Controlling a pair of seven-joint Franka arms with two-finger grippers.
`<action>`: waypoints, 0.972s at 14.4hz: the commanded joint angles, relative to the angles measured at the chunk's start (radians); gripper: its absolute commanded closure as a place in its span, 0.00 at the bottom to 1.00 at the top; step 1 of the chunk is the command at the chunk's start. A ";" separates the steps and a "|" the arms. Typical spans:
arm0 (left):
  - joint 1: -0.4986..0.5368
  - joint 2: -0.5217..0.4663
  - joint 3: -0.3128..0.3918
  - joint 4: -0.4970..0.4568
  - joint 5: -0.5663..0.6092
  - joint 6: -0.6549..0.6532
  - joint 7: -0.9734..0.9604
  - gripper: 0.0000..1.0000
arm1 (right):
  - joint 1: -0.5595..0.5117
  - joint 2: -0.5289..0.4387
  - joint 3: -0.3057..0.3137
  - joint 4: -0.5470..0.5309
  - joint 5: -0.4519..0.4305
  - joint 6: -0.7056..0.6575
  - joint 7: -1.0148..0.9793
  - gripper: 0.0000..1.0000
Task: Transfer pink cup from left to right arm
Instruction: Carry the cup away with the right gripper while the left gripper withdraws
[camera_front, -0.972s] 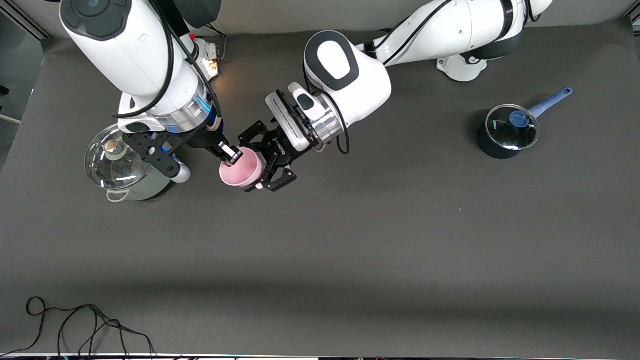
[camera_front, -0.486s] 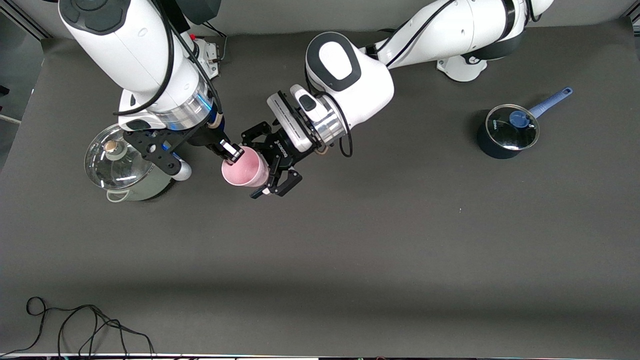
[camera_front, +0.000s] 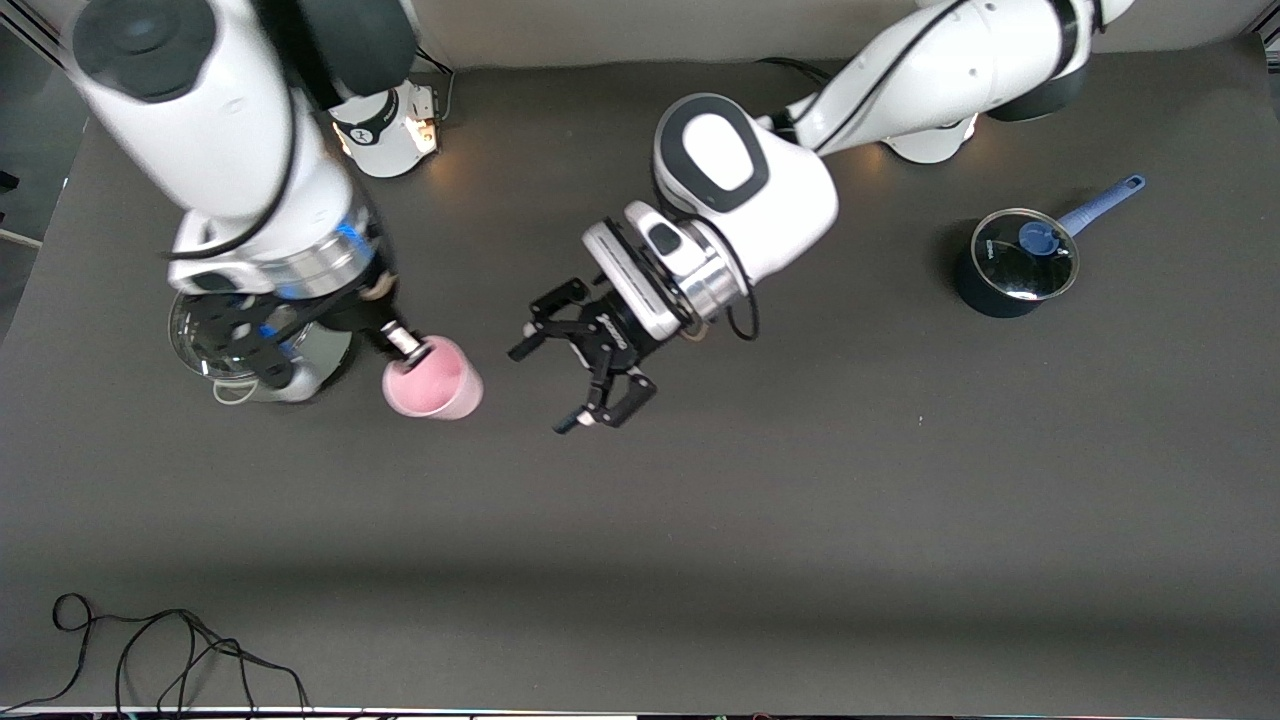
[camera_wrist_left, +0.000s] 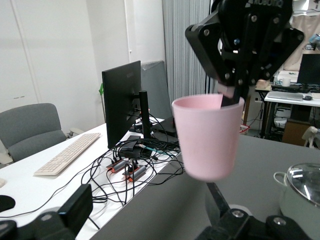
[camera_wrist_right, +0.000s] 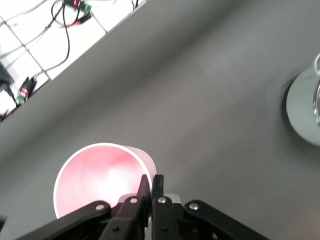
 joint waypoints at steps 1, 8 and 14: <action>0.158 -0.116 0.011 -0.200 0.043 -0.141 -0.009 0.00 | -0.084 -0.005 0.000 0.011 -0.016 0.012 -0.103 1.00; 0.541 -0.392 0.179 -0.417 0.291 -0.949 -0.051 0.00 | -0.360 -0.008 0.001 -0.006 -0.007 0.011 -0.538 1.00; 0.652 -0.524 0.304 -0.172 0.751 -1.690 -0.510 0.00 | -0.572 -0.015 0.003 -0.163 0.059 0.119 -1.006 1.00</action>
